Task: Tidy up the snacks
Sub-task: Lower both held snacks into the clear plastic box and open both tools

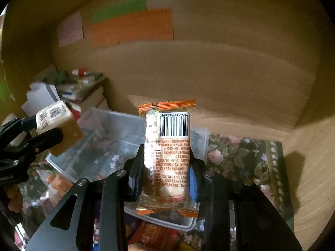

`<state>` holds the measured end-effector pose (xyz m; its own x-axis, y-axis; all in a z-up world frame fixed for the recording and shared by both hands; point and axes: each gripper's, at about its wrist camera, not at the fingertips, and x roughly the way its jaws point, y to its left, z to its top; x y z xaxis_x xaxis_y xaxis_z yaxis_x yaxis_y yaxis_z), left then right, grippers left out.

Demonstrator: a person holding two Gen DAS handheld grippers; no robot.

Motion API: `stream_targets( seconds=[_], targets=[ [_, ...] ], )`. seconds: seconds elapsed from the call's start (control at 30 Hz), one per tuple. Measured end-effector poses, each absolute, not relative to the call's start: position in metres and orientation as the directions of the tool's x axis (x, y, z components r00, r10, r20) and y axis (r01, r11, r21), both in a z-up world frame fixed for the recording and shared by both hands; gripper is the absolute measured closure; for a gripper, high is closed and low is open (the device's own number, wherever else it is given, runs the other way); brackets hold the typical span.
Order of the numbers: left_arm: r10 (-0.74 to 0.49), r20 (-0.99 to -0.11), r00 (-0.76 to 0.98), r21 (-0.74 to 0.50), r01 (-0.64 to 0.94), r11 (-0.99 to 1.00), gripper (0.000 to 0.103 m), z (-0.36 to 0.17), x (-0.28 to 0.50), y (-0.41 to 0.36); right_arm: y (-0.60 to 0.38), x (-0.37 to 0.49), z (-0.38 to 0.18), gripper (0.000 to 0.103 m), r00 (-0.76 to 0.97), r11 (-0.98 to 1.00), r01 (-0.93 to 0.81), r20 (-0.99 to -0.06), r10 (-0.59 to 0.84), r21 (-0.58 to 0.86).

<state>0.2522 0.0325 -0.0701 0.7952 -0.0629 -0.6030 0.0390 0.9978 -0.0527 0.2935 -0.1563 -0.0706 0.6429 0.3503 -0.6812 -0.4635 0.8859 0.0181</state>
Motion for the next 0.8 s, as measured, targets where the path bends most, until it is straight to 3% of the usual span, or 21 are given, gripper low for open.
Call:
stream_targets(
  seconds=[0.4, 0.5, 0.67, 0.8],
  targets=[
    [-0.084, -0.709, 0.700, -0.060, 0.058, 0.996, 0.023, -0.103, 0.281, 0.027, -0.146, 0.312, -0.094, 0.072, 0.547, 0.869, -0.496, -0.776, 0.312, 0.000],
    [-0.080, -0.702, 0.708, -0.062, 0.051, 0.997, 0.022, -0.104, 0.284, 0.030, -0.146, 0.309, -0.091, 0.070, 0.558, 0.869, -0.495, -0.771, 0.307, -0.013],
    [-0.069, -0.652, 0.755, -0.045, 0.053, 0.998, 0.015, -0.087, 0.266, 0.027, -0.144, 0.305, -0.087, 0.048, 0.575, 0.873, -0.488, -0.752, 0.323, 0.002],
    [-0.072, -0.616, 0.784, -0.046, 0.056, 0.997, 0.012, -0.071, 0.249, 0.030, -0.149, 0.293, -0.075, 0.047, 0.605, 0.875, -0.485, -0.723, 0.334, -0.002]
  ],
)
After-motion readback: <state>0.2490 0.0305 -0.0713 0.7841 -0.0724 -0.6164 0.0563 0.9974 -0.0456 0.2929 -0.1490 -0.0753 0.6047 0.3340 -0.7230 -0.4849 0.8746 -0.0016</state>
